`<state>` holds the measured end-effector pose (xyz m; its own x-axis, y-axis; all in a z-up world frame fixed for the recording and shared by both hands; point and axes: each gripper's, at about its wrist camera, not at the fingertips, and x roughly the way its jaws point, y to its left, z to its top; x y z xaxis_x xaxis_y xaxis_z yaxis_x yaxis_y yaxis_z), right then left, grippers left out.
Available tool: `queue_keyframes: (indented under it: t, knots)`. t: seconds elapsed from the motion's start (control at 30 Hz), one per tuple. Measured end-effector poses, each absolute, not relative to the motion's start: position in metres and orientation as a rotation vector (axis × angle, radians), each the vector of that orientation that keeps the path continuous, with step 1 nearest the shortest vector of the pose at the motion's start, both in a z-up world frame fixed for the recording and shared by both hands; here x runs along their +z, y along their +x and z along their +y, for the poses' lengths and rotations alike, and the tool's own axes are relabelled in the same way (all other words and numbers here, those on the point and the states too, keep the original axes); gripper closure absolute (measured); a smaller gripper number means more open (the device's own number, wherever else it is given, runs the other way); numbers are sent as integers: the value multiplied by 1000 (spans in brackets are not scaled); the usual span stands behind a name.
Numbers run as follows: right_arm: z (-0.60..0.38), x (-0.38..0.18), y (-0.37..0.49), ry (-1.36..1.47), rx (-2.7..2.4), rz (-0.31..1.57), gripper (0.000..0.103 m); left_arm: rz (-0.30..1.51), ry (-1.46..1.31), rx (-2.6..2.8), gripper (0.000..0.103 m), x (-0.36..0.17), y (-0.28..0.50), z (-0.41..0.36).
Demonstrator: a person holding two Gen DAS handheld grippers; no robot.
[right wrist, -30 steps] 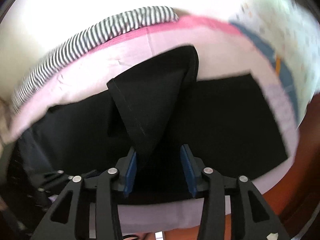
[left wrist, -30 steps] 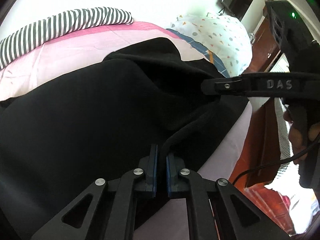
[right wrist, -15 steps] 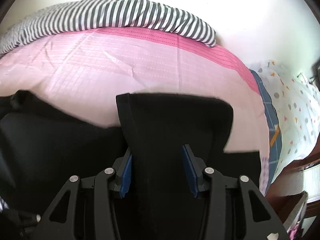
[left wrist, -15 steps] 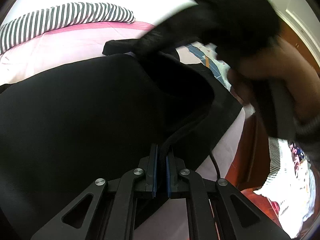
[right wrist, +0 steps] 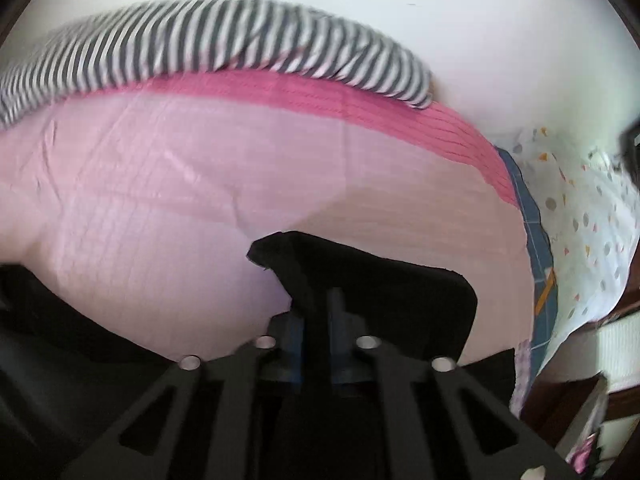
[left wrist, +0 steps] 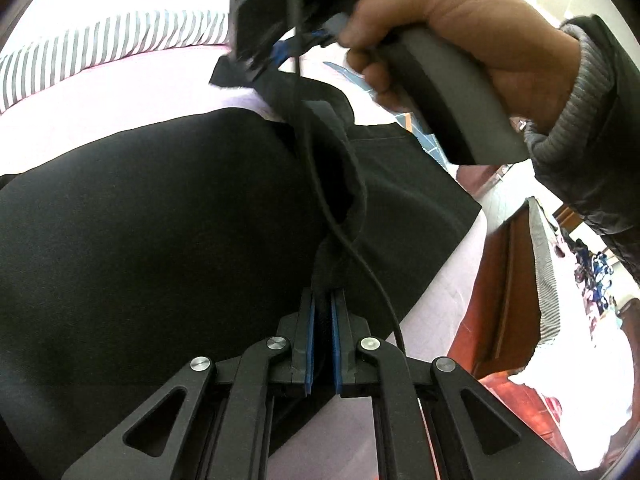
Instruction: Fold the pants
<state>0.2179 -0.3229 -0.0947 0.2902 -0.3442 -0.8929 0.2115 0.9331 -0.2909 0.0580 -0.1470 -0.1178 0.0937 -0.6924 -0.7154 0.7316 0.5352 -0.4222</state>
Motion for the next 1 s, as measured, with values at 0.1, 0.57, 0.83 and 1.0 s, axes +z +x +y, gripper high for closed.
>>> queue_keyframes:
  t: [0.1, 0.57, 0.83, 1.0]
  knots:
    - [-350, -66, 198, 13, -397, 1148, 98, 1029, 54, -1057, 96, -118, 59, -149]
    - [-503, -57, -25, 741, -590, 895, 100, 988, 149, -1045, 96, -109, 49, -156]
    - [-511, -103, -80, 921, -619, 840, 101, 963, 246, -1021, 96, -108, 39, -165]
    - [-508, -106, -95, 914, -642, 815, 101, 932, 309, -1055, 96, -99, 34, -168]
